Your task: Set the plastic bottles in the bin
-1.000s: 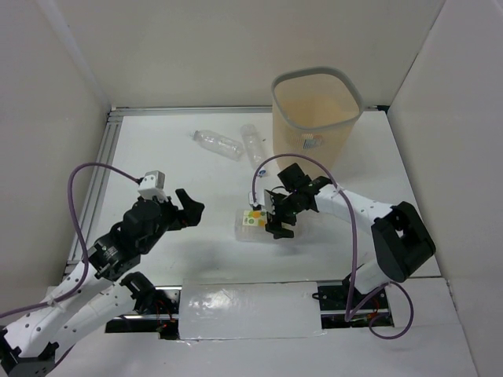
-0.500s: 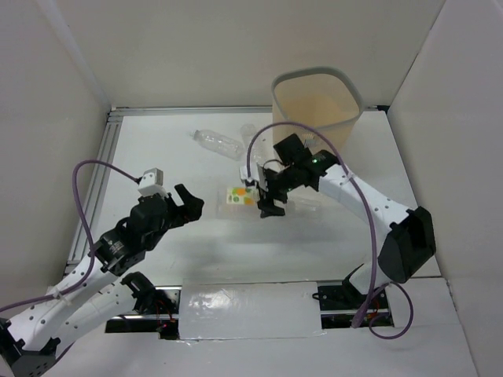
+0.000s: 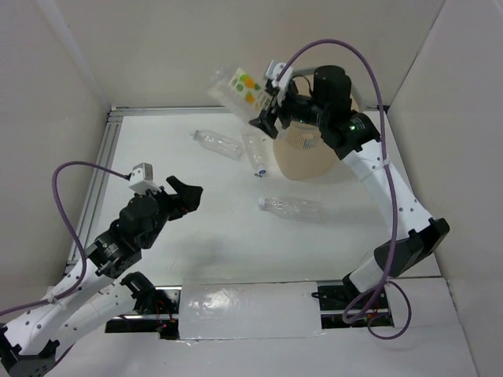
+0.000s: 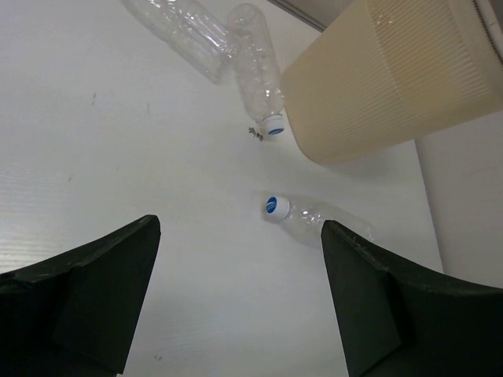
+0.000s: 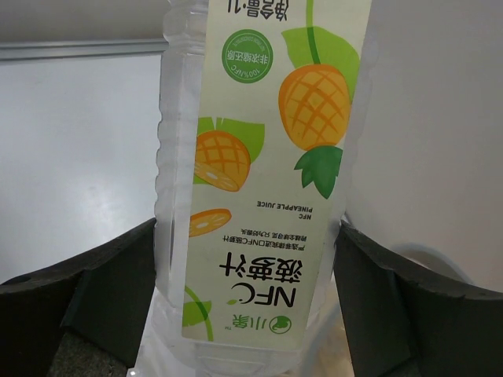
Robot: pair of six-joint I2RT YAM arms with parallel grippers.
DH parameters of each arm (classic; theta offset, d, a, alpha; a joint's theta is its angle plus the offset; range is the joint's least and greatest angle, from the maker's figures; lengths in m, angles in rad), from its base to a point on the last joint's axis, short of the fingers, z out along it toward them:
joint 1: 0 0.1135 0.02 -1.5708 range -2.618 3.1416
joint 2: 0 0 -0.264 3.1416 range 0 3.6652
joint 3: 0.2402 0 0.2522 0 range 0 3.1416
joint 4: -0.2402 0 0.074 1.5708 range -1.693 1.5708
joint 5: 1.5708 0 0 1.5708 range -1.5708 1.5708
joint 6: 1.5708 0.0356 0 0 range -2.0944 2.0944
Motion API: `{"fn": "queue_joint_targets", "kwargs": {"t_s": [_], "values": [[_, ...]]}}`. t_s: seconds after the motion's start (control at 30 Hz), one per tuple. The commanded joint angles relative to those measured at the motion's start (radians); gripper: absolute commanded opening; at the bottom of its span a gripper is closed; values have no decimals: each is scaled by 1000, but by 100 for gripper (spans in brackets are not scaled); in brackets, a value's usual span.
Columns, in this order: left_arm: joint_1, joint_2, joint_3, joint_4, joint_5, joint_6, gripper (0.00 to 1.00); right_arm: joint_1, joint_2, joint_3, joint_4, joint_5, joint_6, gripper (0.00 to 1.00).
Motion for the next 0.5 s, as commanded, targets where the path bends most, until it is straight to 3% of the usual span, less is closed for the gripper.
{"fn": "queue_joint_targets", "kwargs": {"t_s": [0.0, 0.23, 0.33, 0.37, 0.4, 0.43, 0.47], "values": [[10, 57, -10, 177, 38, -14, 96, -114, 29, 66, 193, 163, 138, 33], [39, 365, 50, 351, 274, -76, 97, -320, 148, 161, 136, 159, 124, 40], [24, 487, 62, 420, 357, -167, 97, -372, 162, 138, 112, 119, 109, 57], [23, 514, 62, 438, 374, -197, 97, -372, 173, 138, 102, 119, 94, 66], [-4, 540, 71, 473, 386, -226, 97, -381, 173, 129, 79, 119, 84, 88], [-18, 592, 71, 489, 387, -284, 97, -381, 173, 129, 70, 99, 75, 99], [-54, 616, 82, 500, 385, -315, 97, -397, 173, 118, 70, 84, 75, 100]]}}
